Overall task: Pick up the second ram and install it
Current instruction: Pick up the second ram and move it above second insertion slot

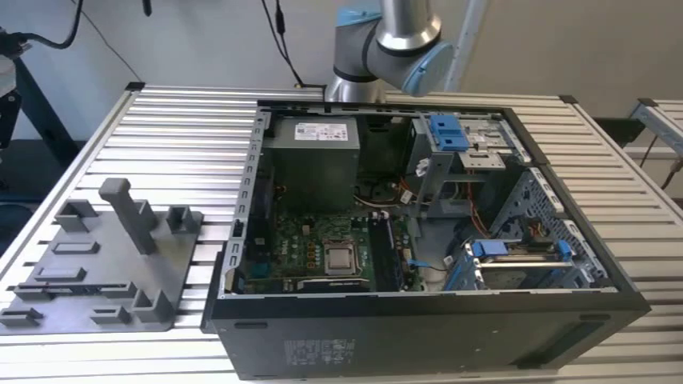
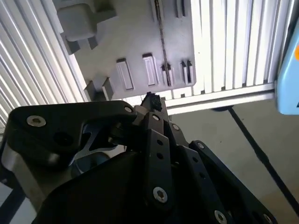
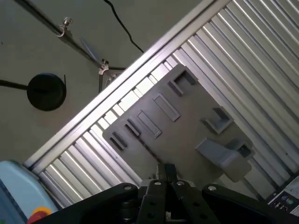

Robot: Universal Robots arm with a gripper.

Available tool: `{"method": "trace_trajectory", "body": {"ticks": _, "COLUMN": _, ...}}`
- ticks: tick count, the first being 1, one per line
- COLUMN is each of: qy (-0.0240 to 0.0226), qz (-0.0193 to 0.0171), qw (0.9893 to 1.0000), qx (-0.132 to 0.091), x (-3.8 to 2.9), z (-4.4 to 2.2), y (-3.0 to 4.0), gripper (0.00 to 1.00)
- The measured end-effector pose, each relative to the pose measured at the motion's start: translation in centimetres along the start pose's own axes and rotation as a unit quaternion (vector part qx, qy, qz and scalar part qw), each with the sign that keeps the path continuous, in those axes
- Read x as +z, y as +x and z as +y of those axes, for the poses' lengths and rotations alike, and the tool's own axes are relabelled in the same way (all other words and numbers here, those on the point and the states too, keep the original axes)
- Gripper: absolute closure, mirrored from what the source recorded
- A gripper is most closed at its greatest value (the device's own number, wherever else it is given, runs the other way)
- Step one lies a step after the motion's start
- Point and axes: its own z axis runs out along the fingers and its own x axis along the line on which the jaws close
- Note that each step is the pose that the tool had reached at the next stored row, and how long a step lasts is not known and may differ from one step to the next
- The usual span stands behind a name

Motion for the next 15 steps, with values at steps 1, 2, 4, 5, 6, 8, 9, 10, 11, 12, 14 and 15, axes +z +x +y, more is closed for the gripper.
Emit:
{"method": "trace_trajectory", "body": {"ticks": 1, "qy": -0.0002, "qz": 0.0005, "qw": 1.0, "qx": -0.009, "x": 0.0, "z": 0.0, "y": 0.0, "gripper": 0.89}}
{"method": "trace_trajectory", "body": {"ticks": 2, "qy": -0.0003, "qz": 0.001, "qw": 0.9998, "qx": -0.019, "x": 0.0, "z": 0.0, "y": 0.0, "gripper": 0.89}}
{"method": "trace_trajectory", "body": {"ticks": 4, "qy": -0.0006, "qz": 0.0019, "qw": 0.9993, "qx": -0.036, "x": 0.01, "z": 0.0, "y": 0.0, "gripper": 0.89}}
{"method": "trace_trajectory", "body": {"ticks": 5, "qy": -0.0007, "qz": 0.0024, "qw": 0.999, "qx": -0.045, "x": 0.01, "z": 0.0, "y": 0.0, "gripper": 0.89}}
{"method": "trace_trajectory", "body": {"ticks": 6, "qy": -0.0009, "qz": 0.0029, "qw": 0.9985, "qx": -0.055, "x": 0.01, "z": 0.0, "y": 0.0, "gripper": 0.89}}
{"method": "trace_trajectory", "body": {"ticks": 8, "qy": -0.0012, "qz": 0.0038, "qw": 0.9973, "qx": -0.073, "x": 0.02, "z": 0.0, "y": 0.0, "gripper": 0.89}}
{"method": "trace_trajectory", "body": {"ticks": 9, "qy": -0.0014, "qz": 0.0042, "qw": 0.9966, "qx": -0.082, "x": 0.02, "z": 0.0, "y": 0.0, "gripper": 0.89}}
{"method": "trace_trajectory", "body": {"ticks": 10, "qy": -0.0015, "qz": 0.0047, "qw": 0.9958, "qx": -0.091, "x": 0.03, "z": 0.0, "y": 0.0, "gripper": 0.89}}
{"method": "trace_trajectory", "body": {"ticks": 11, "qy": -0.0017, "qz": 0.0051, "qw": 0.995, "qx": -0.1, "x": 0.03, "z": 0.0, "y": 0.0, "gripper": 0.89}}
{"method": "trace_trajectory", "body": {"ticks": 12, "qy": -0.0018, "qz": 0.0057, "qw": 0.994, "qx": -0.109, "x": 0.03, "z": 0.0, "y": 0.0, "gripper": 0.89}}
{"method": "trace_trajectory", "body": {"ticks": 14, "qy": -0.0021, "qz": 0.0066, "qw": 0.9919, "qx": -0.127, "x": 0.04, "z": -0.01, "y": 0.0, "gripper": 0.89}}
{"method": "trace_trajectory", "body": {"ticks": 15, "qy": -0.0023, "qz": 0.007, "qw": 0.9907, "qx": -0.136, "x": 0.04, "z": -0.01, "y": 0.0, "gripper": 0.89}}
